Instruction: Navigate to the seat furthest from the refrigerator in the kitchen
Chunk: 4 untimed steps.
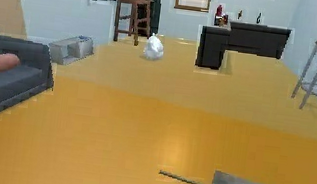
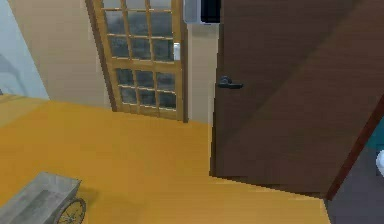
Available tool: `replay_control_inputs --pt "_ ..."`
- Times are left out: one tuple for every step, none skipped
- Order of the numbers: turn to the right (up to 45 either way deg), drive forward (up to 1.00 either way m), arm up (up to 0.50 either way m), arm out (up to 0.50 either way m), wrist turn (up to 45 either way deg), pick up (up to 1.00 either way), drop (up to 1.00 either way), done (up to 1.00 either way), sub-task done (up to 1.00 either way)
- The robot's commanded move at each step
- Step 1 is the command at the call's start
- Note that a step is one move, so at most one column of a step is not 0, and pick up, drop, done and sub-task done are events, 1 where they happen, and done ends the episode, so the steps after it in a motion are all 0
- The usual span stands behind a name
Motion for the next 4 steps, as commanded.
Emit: replay_control_inputs --pt "0.0 0.20 0.00 0.00 0.0 0.00 0.00 0.00 0.00" --pt "-24.0 0.00 0.00 0.00 0.0 0.00 0.00 0.00 0.00" --pt "0.0 0.75 0.00 0.00 0.0 0.00 0.00 0.00 0.00" --pt "9.0 0.00 0.00 0.00 0.0 0.00 0.00 0.00 0.00"
